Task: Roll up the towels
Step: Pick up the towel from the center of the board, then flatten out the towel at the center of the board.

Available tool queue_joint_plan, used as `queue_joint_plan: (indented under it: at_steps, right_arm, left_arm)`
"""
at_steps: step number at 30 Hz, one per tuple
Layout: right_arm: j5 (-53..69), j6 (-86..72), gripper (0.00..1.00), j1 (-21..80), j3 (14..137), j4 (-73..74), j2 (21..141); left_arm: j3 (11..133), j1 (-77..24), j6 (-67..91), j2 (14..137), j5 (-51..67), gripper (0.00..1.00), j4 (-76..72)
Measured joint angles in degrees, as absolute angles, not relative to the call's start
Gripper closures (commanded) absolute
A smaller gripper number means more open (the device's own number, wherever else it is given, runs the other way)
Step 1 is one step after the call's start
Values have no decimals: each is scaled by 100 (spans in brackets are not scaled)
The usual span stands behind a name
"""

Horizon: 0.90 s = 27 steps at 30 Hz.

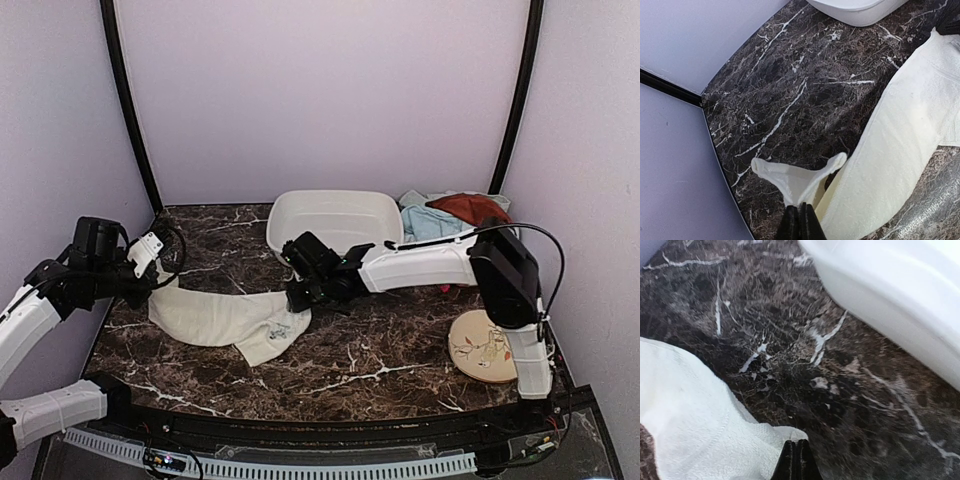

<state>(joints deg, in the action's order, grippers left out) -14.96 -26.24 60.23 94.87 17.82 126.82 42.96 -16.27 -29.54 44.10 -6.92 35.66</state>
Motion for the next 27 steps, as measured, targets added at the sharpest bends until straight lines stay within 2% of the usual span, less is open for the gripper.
queue_joint_plan:
  at_steps: [7, 8, 10, 13, 16, 20, 27]
  right_arm:
    - [-1835, -2512, 100, 6023, 8322, 1157, 10578]
    - [-1876, -2510, 100, 6027, 8178, 1044, 10344]
    - [-1955, -2515, 100, 6055, 7885, 906, 10007]
    - [-2032, -2565, 100, 6171, 7363, 843, 9758]
    - [-2047, -2670, 100, 6407, 6862, 941, 9714]
    - [-2060, -2847, 100, 6820, 6383, 1100, 9692]
    - [-2060, -3083, 100, 7644, 5769, 1291, 9292]
  left_arm:
    - [4517, -1627, -2823, 4101, -617, 100, 3426]
    - [4517, -1627, -2805, 4073, -591, 98, 3435]
    - [4504, -1627, -2786, 4027, -517, 86, 3433]
    - [4362, -1627, -2832, 3868, -395, 61, 3433]
    - [4132, -1627, -2886, 3747, -276, 52, 3479]
    - [3894, -1627, -2956, 3765, -49, 48, 3590]
    - [3743, -1627, -3192, 4257, 235, 51, 3533]
